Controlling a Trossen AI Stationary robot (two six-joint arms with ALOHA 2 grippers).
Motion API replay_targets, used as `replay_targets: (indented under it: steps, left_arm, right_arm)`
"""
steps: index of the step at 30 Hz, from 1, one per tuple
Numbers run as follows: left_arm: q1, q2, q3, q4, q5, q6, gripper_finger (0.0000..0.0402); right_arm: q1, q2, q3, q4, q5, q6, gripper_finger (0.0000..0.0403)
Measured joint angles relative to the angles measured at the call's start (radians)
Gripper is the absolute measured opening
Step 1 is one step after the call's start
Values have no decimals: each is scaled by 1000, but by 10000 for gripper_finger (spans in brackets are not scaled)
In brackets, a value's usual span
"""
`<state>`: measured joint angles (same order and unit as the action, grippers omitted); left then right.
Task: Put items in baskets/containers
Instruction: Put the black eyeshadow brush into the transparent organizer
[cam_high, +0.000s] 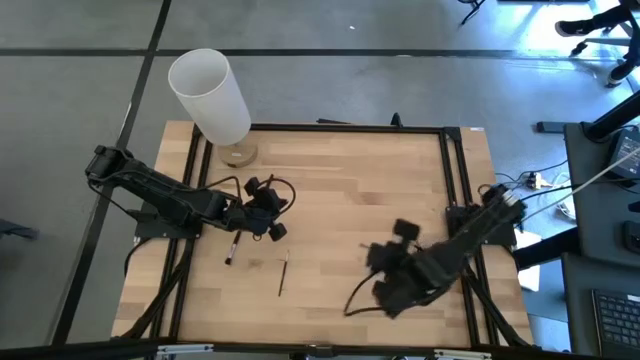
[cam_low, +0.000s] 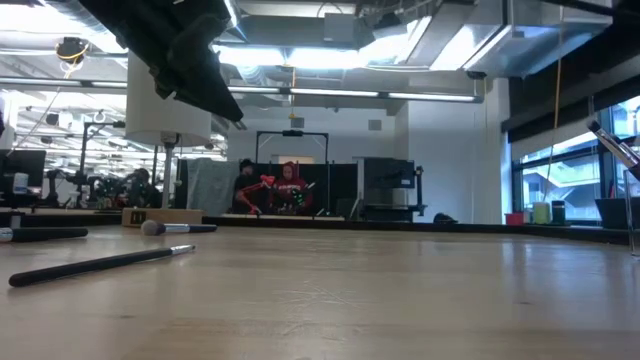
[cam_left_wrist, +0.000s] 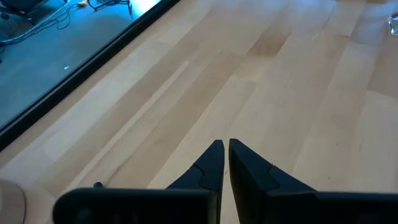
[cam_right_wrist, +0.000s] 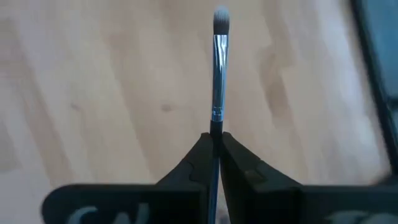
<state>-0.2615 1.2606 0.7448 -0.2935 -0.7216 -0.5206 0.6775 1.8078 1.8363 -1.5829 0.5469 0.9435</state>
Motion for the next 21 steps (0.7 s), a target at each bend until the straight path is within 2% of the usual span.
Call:
replay_targets:
  steps: [5, 8, 10, 15, 21]
  left_arm:
    - [0, 0, 0, -2, 9, 0, 20]
    - [0, 0, 0, -2, 10, 0, 20]
    - [0, 0, 0, -2, 9, 0, 20]
    - [0, 0, 0, -2, -1, -9, 20]
    - [2, 0, 0, 3, -24, -26, 20]
  right_arm:
    - [98, -231, -258, 9, 64, 217, 24]
    - [179, -349, -442, 21, 66, 382, 24]
    - [238, -409, -556, 108, 65, 477, 25]
    - [359, -489, -766, 368, 111, 562, 25]
    - [414, -480, -895, 467, 143, 574, 25]
